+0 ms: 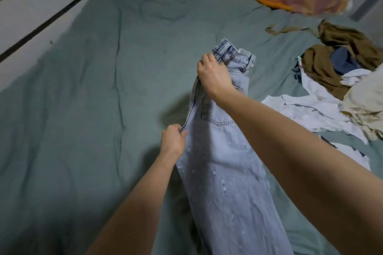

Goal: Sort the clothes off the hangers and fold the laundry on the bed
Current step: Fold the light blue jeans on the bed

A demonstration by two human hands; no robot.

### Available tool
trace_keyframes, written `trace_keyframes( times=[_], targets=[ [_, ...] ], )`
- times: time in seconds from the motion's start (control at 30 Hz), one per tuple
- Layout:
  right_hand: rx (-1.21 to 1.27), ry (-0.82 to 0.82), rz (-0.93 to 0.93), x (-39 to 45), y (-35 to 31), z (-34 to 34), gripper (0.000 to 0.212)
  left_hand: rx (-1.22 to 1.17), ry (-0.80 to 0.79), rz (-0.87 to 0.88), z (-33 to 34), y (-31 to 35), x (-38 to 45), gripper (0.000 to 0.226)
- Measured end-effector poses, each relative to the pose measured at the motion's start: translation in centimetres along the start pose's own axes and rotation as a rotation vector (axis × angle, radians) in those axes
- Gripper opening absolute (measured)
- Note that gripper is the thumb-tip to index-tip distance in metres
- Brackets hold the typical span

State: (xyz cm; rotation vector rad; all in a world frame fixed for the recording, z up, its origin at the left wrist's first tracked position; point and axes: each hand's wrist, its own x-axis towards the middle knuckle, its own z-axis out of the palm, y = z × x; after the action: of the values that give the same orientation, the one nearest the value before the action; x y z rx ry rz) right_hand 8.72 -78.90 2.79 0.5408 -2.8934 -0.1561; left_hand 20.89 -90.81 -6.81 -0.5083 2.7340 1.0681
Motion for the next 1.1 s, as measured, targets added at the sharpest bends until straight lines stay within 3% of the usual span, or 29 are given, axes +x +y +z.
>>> trace_keyframes(
  times=[0.07,0.13,0.2,0.33,0.47,0.6,0.77,0.9,1.0,1.1],
  targets=[
    [0.069,-0.057,-0.029,1.4,-0.6,2.1,0.046,0.01,0.006,-0.03,0.4,-0.7,1.6,0.013],
    [0.178,-0.175,-0.091,0.1,-0.9,5.6,0.071,0.104,-0.051,-0.065,1.8,-1.8,1.8,0.032],
    [0.321,-0.285,-0.053,-3.4,-0.5,9.2,0.076,0.182,-0.129,-0.059,3.6,-3.0,1.0,0.04],
    [0.644,-0.448,0.321,-12.4,2.7,14.0,0.056,0.213,-0.271,0.047,7.4,-4.8,-0.8,0.045],
    [0.73,-0.58,0.723,-20.5,6.2,17.6,0.052,0.21,-0.379,0.223,11.7,-5.8,-2.0,0.046],
    [0.834,-0.72,0.778,-24.7,6.6,20.1,0.067,0.202,-0.398,0.269,16.2,-5.1,-2.0,0.047],
    [1.022,-0.629,0.825,-25.5,5.5,22.8,0.06,0.314,-0.138,0.084,19.0,-5.2,0.3,0.05],
    [1.142,-0.573,0.977,-25.3,4.9,24.5,0.042,0.398,-0.141,0.003,19.5,-6.2,2.1,0.053],
    [1.341,-0.475,1.138,-24.4,4.4,25.2,0.031,0.307,-0.051,-0.092,19.7,-6.8,3.5,0.059],
    [1.337,-0.31,1.176,-22.4,4.1,26.5,0.028,0.26,0.125,-0.174,19.6,-7.2,5.4,0.059]
  ],
)
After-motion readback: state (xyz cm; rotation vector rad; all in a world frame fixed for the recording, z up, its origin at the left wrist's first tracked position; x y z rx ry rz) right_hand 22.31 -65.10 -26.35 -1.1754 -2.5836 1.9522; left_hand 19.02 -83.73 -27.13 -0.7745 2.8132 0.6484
